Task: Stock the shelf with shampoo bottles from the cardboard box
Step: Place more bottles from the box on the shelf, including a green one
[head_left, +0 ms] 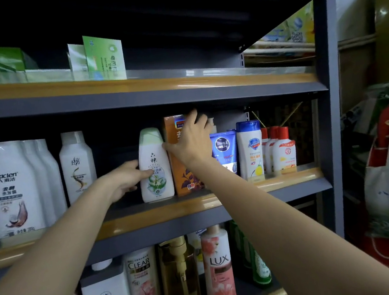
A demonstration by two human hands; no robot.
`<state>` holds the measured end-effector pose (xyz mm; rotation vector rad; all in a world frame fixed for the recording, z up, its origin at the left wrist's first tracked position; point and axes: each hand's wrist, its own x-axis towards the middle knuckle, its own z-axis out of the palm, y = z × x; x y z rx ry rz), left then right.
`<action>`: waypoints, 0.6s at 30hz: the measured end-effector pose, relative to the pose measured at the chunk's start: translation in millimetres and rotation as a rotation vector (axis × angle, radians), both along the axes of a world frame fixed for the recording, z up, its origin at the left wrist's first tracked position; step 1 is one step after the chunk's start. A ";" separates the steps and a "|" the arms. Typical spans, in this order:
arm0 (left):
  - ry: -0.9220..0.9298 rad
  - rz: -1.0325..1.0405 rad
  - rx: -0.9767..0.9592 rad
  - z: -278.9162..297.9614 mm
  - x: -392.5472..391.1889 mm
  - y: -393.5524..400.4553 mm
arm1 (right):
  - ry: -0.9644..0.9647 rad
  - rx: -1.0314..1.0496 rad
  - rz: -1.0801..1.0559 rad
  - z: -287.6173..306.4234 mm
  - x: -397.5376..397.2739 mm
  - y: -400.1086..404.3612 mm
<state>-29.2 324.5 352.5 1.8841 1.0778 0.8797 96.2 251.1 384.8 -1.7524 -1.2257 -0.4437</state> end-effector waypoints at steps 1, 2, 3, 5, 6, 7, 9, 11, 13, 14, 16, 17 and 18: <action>-0.009 0.009 0.006 -1.0 0.9 -1.3 | -0.017 -0.018 -0.023 1.3 0.3 2.7; -0.015 0.020 0.016 -2.1 1.6 -2.3 | -0.051 -0.049 -0.052 2.8 0.5 4.4; -0.020 0.032 0.027 -3.7 2.3 -3.0 | -0.094 -0.085 -0.082 4.1 1.0 5.4; -0.019 0.058 0.062 -6.2 3.2 -6.7 | -0.153 -0.134 -0.116 6.5 2.1 4.0; -0.013 0.077 0.091 -7.2 3.4 -8.1 | -0.161 -0.147 -0.119 7.9 1.6 2.3; 0.000 0.100 0.126 -8.1 3.4 -9.2 | -0.171 -0.152 -0.116 9.4 0.9 0.9; 0.051 0.156 0.204 -9.7 3.1 -13.2 | -0.212 -0.163 -0.115 11.3 -1.7 -2.0; 0.140 0.221 0.298 -9.6 3.2 -18.6 | -0.244 -0.201 -0.102 12.6 -1.9 -1.4; 0.230 0.269 0.384 -9.3 2.6 -24.3 | -0.237 -0.224 -0.080 11.1 -1.0 -2.4; 0.263 0.278 0.412 -9.4 2.0 -26.5 | -0.230 -0.220 -0.079 9.0 -0.3 -3.3; 0.304 0.285 0.435 -11.5 0.2 -28.0 | -0.218 -0.210 -0.089 3.4 0.7 -5.5; 0.310 0.288 0.434 -13.0 -0.6 -27.9 | -0.216 -0.219 -0.087 0.5 0.9 -6.1; 0.308 0.292 0.432 -14.5 -1.0 -27.9 | -0.224 -0.230 -0.086 -2.1 1.3 -6.1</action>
